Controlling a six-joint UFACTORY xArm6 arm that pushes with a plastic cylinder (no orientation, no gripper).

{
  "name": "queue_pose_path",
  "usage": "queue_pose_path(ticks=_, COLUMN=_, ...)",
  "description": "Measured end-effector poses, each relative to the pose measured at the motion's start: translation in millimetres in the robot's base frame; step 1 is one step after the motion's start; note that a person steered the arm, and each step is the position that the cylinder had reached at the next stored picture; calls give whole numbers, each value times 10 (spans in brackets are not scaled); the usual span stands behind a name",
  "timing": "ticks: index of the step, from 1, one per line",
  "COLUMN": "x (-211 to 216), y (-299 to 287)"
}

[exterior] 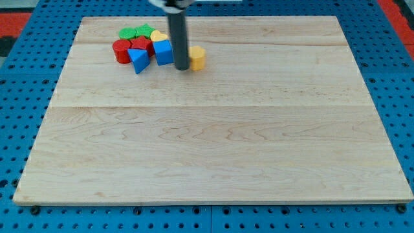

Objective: Move the green circle along with group of blocks slightly right

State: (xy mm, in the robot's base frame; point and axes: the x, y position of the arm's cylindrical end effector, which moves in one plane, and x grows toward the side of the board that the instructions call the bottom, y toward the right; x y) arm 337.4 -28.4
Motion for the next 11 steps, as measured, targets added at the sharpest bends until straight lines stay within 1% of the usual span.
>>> queue_pose_path(ticks=1, x=-305, y=281)
queue_pose_path(ticks=2, x=-344, y=86)
queue_pose_path(ticks=3, x=-898, y=-314)
queue_pose_path(ticks=4, x=-1433, y=-985)
queue_pose_path(ticks=5, x=-1454, y=-1409)
queue_pose_path(ticks=6, x=-1412, y=-1983)
queue_pose_path(ticks=7, x=-1412, y=-2093)
queue_pose_path(ticks=9, x=-1110, y=-2035)
queue_pose_path(ticks=10, x=-870, y=-2013)
queue_pose_path(ticks=11, x=-794, y=-1673)
